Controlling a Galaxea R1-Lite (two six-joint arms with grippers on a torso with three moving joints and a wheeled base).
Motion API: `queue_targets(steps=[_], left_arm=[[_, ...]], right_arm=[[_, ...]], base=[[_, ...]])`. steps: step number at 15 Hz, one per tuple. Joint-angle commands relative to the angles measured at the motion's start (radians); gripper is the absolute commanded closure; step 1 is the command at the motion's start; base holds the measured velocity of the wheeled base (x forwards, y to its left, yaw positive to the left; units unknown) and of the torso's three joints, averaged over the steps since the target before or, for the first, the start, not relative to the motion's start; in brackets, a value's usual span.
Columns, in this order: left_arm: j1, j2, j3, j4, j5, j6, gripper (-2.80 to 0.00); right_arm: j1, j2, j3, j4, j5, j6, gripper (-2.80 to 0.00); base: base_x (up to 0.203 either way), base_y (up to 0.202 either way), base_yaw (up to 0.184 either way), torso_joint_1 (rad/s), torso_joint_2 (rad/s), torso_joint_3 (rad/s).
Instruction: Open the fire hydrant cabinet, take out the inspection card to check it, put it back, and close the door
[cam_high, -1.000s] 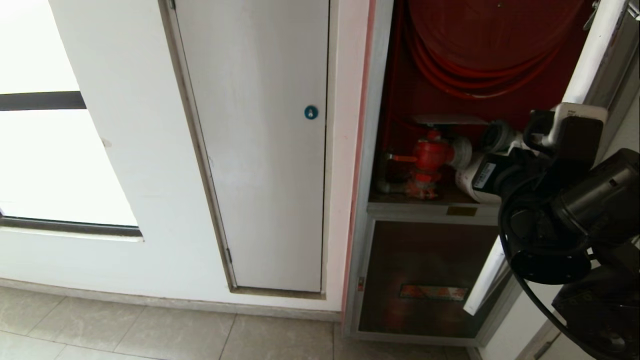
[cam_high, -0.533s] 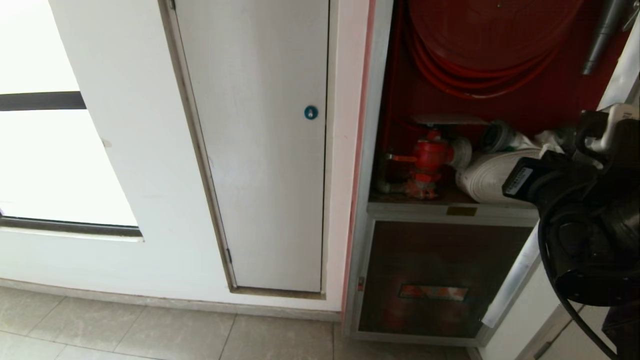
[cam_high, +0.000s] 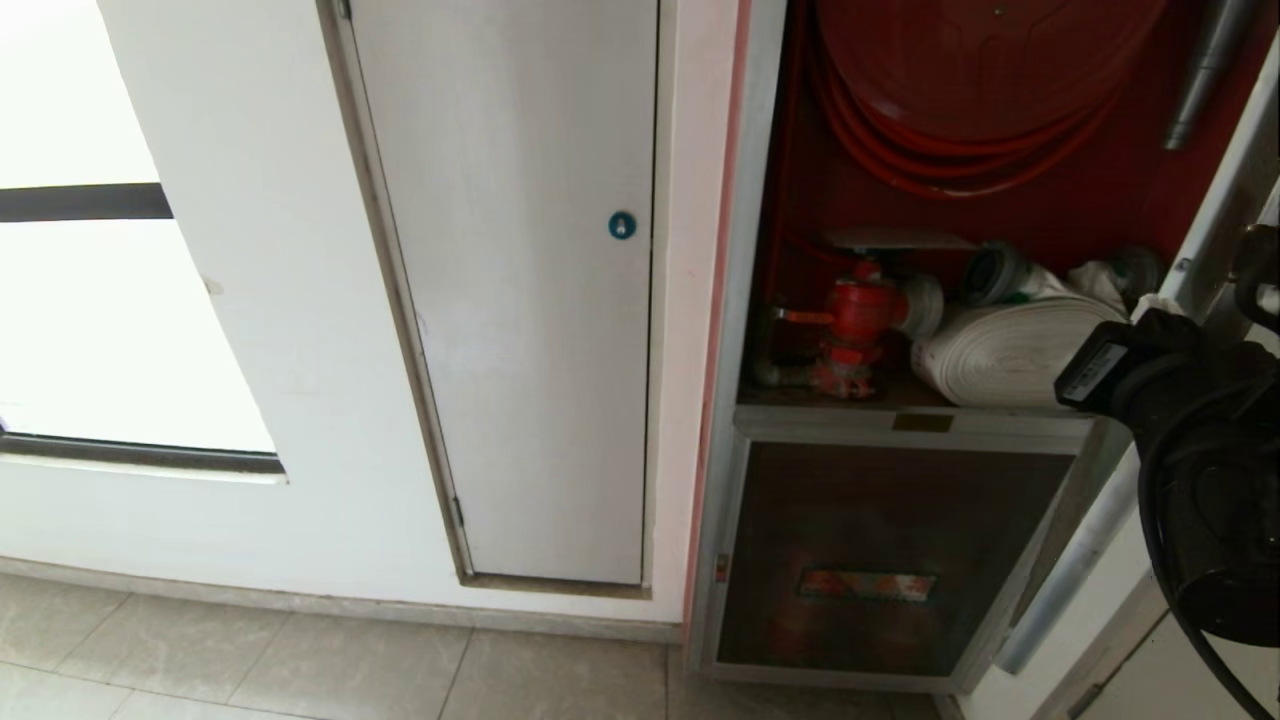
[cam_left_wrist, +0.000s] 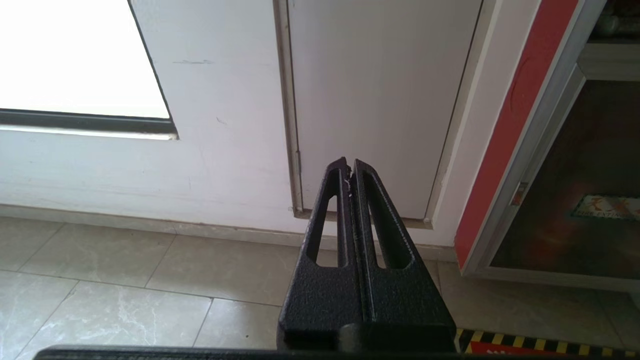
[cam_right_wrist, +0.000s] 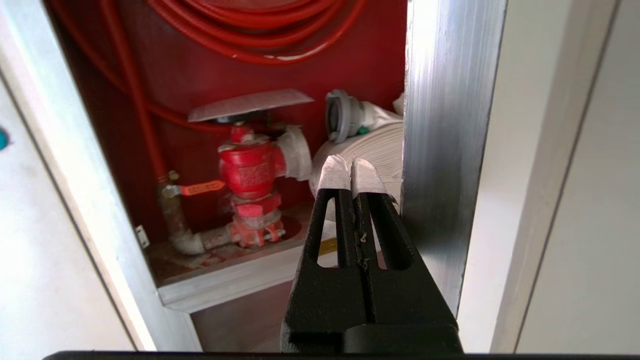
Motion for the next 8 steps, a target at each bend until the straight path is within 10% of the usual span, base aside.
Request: queue_targets(steps=[1,8], left_arm=[[0.0,0.001,0.006,0.0,0.0,-0.001,0.0],[0.0,0.001,0.006,0.0,0.0,-0.001,0.0]], right_arm=[[0.0,-0.015,0.011,-0.009,-0.008,-0.002,0.0],[-0.029,-0.047,0.037,0.004,-0.031,-0.002,0.0]], base=[[0.0,0.0,0.0,0.0,0.0,0.0],[0.0,0.0,0.0,0.0,0.0,0.0]])
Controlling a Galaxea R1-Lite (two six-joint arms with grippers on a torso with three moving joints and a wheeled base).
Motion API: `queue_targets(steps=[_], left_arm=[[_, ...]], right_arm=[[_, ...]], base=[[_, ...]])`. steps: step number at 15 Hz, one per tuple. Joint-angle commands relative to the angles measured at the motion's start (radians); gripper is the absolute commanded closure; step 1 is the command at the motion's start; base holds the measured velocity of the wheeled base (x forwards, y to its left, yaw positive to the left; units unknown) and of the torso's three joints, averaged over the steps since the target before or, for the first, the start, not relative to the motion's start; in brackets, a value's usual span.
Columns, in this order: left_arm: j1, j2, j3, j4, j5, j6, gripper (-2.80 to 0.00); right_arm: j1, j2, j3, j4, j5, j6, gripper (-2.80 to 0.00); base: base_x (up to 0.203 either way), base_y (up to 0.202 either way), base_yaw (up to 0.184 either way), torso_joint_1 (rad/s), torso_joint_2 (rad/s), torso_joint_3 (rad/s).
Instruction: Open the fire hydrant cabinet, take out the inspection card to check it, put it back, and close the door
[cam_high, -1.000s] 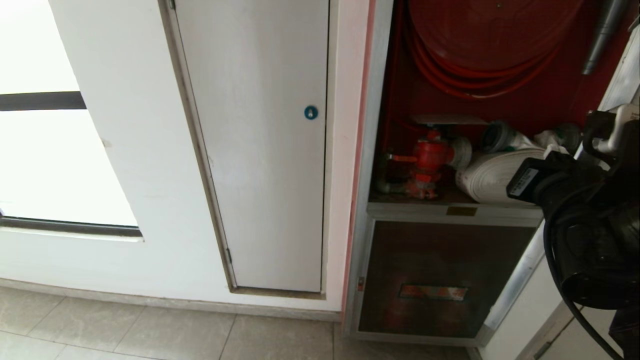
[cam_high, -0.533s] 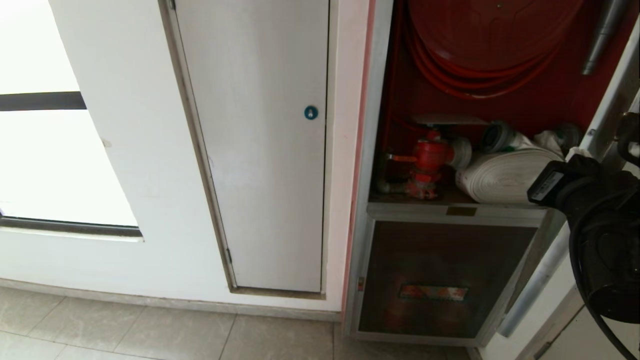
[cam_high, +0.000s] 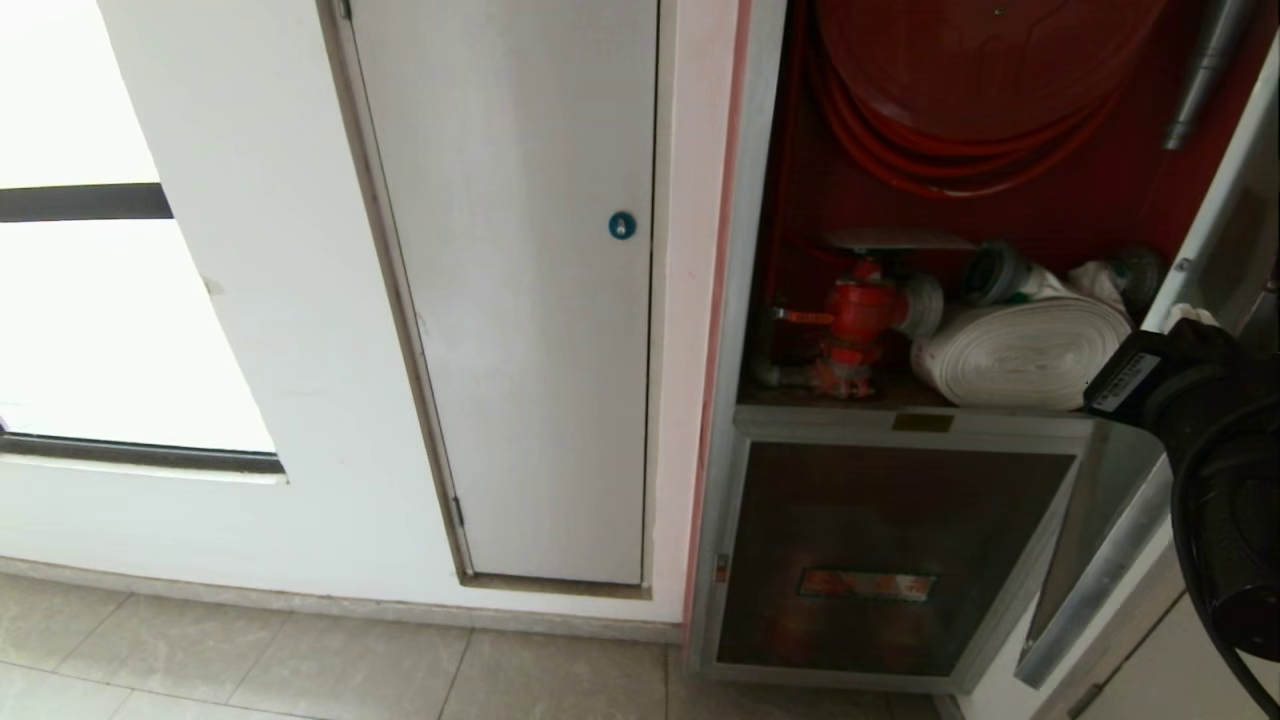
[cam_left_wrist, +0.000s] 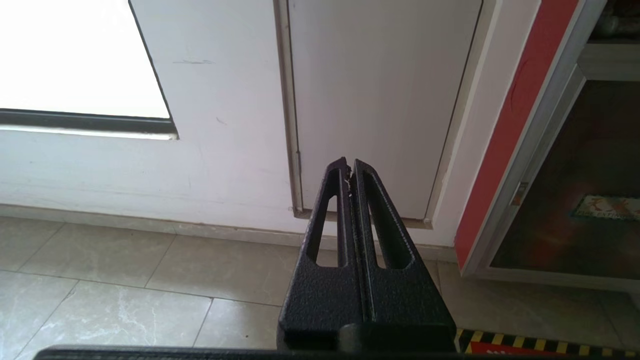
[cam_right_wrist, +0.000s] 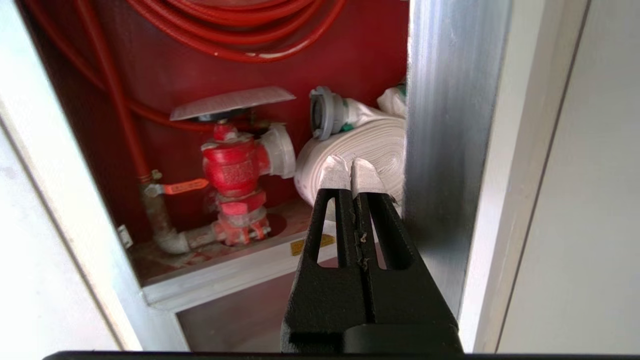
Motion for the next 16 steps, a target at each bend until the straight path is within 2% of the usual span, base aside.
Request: queue_targets(steps=[1,4,7,10,16], left_arm=[[0.0,0.001,0.006,0.0,0.0,0.0,0.0],[0.0,0.001,0.006,0.0,0.0,0.0,0.0],[0.0,0.001,0.006,0.0,0.0,0.0,0.0],[0.0,0.001,0.006,0.0,0.0,0.0,0.0],[0.0,0.001,0.006,0.0,0.0,0.0,0.0]], right_arm=[[-0.026,-0.006,0.004,-0.009,-0.006,-0.002,0.0],[-0.074,-0.013,0.017,-0.008,-0.005,-0.002,0.0],[-0.084,-0.037,0.035,-0.003,-0.006,-0.004,0.0],[-0.115,-0.079,0.038,0.053,-0.006,-0.003,0.0],[-0.17,-0.137,0.061,0.084,-0.006,-0.002,0.0]], base=[[0.0,0.0,0.0,0.0,0.0,0.0],[0.0,0.0,0.0,0.0,0.0,0.0],[0.0,0.0,0.0,0.0,0.0,0.0],[0.0,0.0,0.0,0.0,0.0,0.0],[0.0,0.0,0.0,0.0,0.0,0.0]])
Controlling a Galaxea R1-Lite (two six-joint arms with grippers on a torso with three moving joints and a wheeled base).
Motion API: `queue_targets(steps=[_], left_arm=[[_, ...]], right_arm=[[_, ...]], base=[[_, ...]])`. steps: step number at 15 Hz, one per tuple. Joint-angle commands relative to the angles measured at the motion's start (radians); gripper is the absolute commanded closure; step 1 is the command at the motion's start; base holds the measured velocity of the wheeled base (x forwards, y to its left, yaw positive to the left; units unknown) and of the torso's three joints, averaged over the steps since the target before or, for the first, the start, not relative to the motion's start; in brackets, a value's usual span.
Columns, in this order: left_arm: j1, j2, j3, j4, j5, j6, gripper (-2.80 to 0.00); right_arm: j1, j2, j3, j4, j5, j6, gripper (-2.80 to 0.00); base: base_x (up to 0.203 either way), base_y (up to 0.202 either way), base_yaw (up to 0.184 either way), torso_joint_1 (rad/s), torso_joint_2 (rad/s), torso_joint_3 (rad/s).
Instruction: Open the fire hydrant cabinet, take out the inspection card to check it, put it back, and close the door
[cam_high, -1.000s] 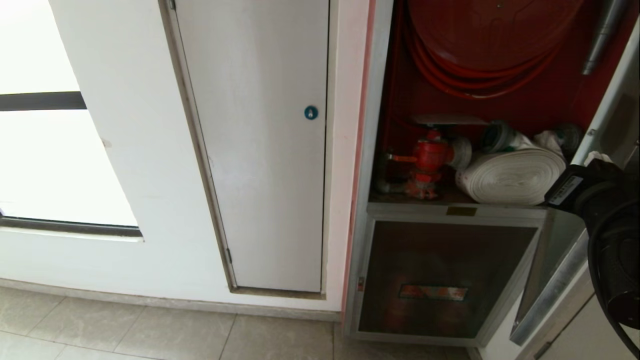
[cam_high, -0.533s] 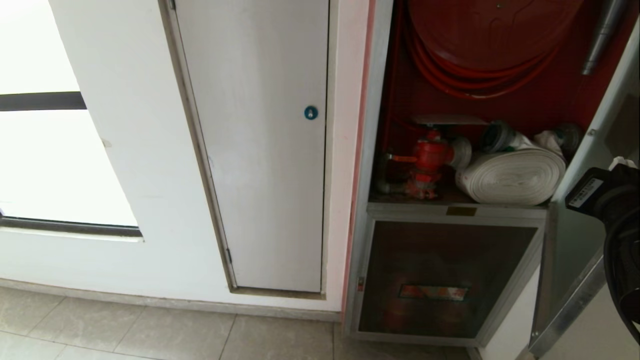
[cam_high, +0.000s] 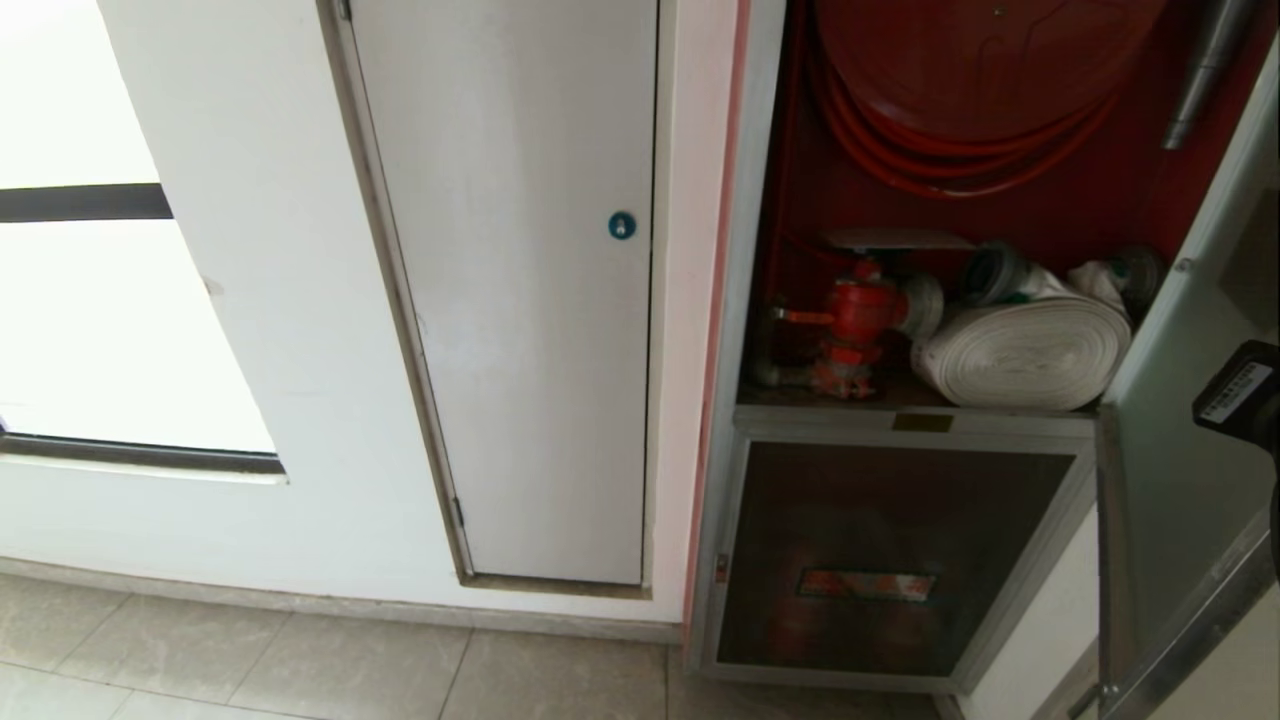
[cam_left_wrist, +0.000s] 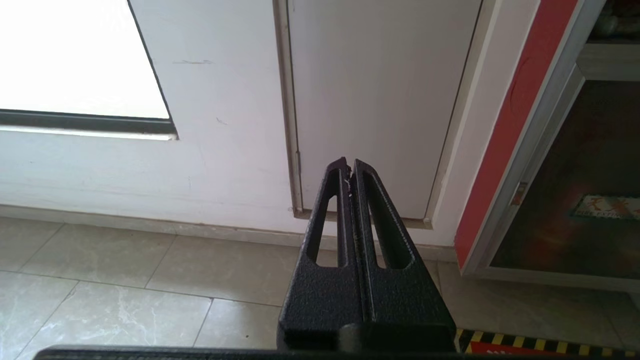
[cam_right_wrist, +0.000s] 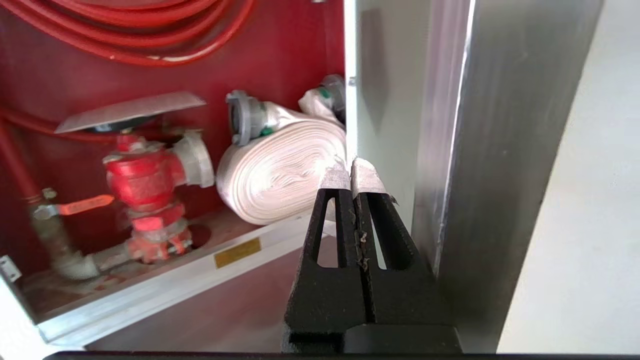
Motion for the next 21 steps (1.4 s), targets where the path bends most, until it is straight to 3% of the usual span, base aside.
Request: queue_targets(steps=[1,16,21], left_arm=[[0.0,0.001,0.006,0.0,0.0,0.0,0.0],[0.0,0.001,0.006,0.0,0.0,0.0,0.0],[0.0,0.001,0.006,0.0,0.0,0.0,0.0]], right_arm=[[-0.018,-0.037,0.014,0.001,-0.005,-0.002,0.0],[-0.147,-0.217,0.069,0.139,-0.01,-0.002,0.0],[-0.23,-0.276,0.068,0.223,-0.009,0.0,0.0]], base=[[0.0,0.0,0.0,0.0,0.0,0.0],[0.0,0.0,0.0,0.0,0.0,0.0],[0.0,0.0,0.0,0.0,0.0,0.0]])
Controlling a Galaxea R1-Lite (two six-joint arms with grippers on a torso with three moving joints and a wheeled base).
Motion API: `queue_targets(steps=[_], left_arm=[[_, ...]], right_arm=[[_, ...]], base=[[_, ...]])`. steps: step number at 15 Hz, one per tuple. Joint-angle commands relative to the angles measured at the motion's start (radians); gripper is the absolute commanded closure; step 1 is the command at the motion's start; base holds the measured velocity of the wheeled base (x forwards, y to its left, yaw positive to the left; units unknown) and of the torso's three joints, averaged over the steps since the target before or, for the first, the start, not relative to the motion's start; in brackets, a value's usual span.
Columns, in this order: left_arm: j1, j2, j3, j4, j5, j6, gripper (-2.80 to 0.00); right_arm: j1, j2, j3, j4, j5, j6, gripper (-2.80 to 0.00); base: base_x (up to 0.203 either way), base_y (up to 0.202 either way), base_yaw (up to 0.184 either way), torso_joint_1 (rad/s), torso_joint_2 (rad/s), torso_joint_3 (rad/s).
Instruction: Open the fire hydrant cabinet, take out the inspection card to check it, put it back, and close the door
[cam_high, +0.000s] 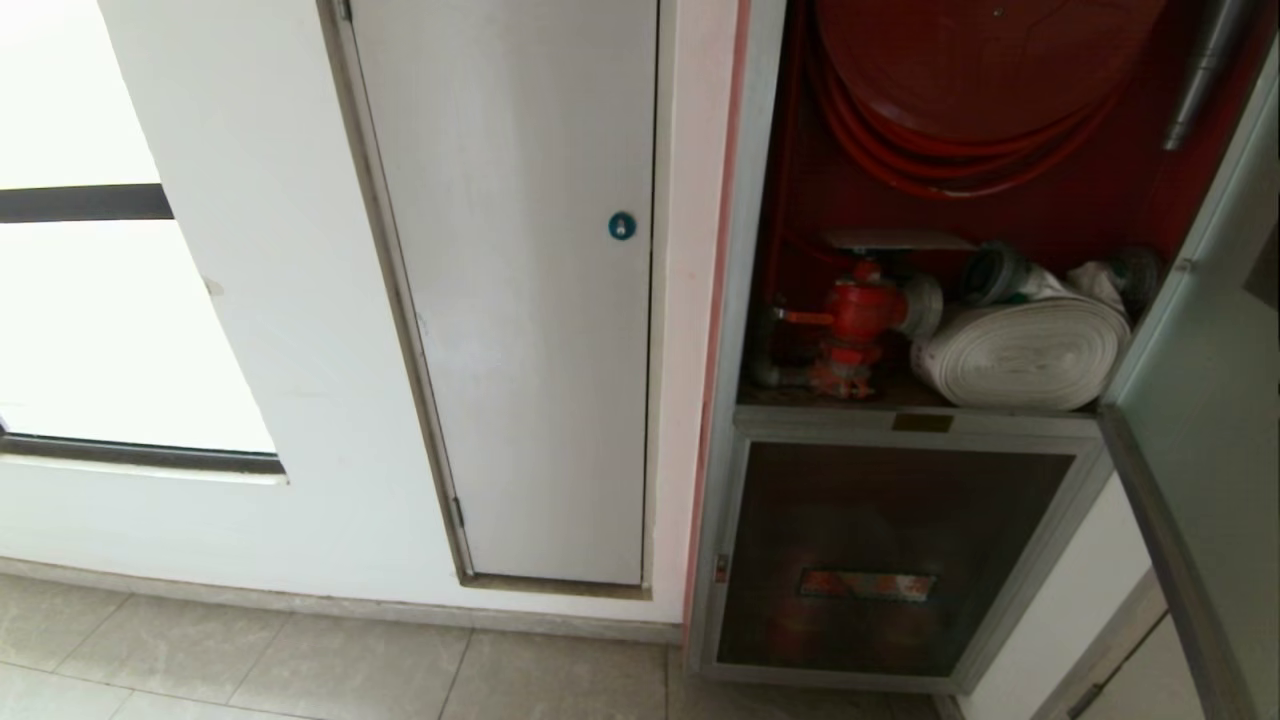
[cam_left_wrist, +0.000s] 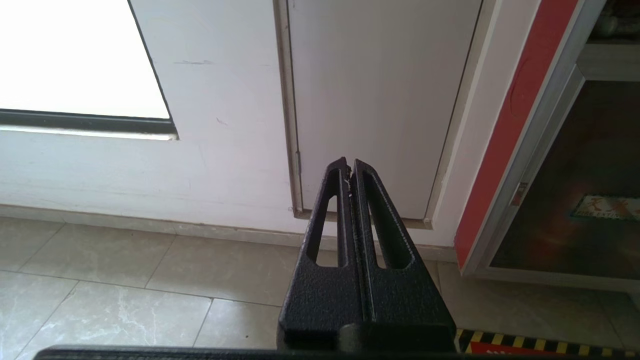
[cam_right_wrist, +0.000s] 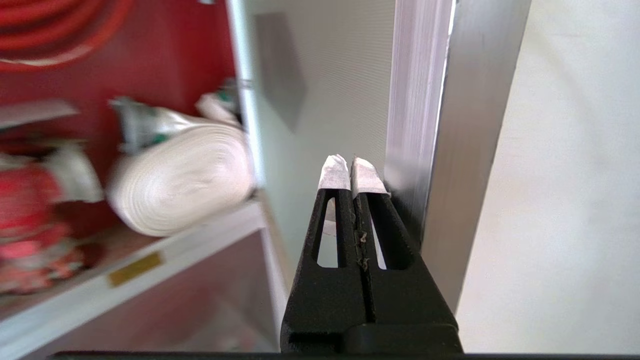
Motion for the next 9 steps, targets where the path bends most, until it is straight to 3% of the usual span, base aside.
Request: queue_targets(steps=[1,5,9], left_arm=[[0.0,0.001,0.006,0.0,0.0,-0.001,0.0],[0.0,0.001,0.006,0.0,0.0,-0.001,0.0],[0.0,0.001,0.006,0.0,0.0,-0.001,0.0]], right_arm=[[-0.042,-0.04,-0.002,0.022,-0.005,-0.002,0.0],[-0.143,-0.069,-0.004,0.08,-0.005,-0.002,0.0],[-0.257,-0.164,-0.027,0.245,-0.002,-0.002,0.0]], base=[[0.0,0.0,0.0,0.0,0.0,0.0],[0.0,0.0,0.0,0.0,0.0,0.0],[0.0,0.0,0.0,0.0,0.0,0.0]])
